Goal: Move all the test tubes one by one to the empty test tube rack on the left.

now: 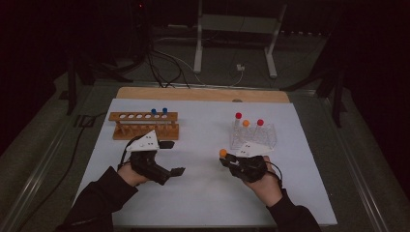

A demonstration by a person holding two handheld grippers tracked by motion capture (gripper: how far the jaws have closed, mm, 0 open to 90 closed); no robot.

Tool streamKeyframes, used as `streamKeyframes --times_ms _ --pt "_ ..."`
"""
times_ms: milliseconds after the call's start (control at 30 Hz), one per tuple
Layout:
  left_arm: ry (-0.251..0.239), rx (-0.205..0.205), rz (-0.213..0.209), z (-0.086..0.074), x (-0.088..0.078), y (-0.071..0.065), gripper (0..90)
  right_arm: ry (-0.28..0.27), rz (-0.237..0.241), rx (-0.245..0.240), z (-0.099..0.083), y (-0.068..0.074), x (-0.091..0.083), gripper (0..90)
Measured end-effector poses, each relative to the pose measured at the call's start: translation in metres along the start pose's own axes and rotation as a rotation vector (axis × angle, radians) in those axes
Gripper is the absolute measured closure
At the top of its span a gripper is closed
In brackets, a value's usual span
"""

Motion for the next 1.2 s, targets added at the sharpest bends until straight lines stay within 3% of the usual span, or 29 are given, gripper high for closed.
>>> streamKeyframes --times_ms 367,433,533,833,1200 --pt "-0.003 0.035 -0.03 0.02 0.031 -0.014 8.6 -0.013 0.046 -0.037 0.011 0.016 0.011 75.5" --pt "-0.005 0.045 -0.006 0.022 0.037 -0.016 13.7 -0.017 0.05 -0.037 0.012 0.018 0.012 75.4" --pt "0.005 0.056 -0.003 0.025 0.044 -0.017 19.1 -0.018 0.054 -0.039 0.013 0.019 0.013 75.4" --pt "0.005 0.096 -0.005 0.028 0.059 -0.022 47.1 -0.024 0.058 -0.037 0.014 0.02 0.014 75.5" --pt "0.03 0.107 -0.014 0.024 0.069 -0.021 65.8 -0.022 0.059 -0.03 0.014 0.019 0.014 75.5"
Point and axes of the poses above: each handheld gripper's, and its own axes: x roughly forward along the jaws, z roughly out of its top, y roughly to its left, the point moved 4 cm from there along x, roughly forward along the jaws, and after that the axes turned 11 degrees about -x, right-handed, at the moved point
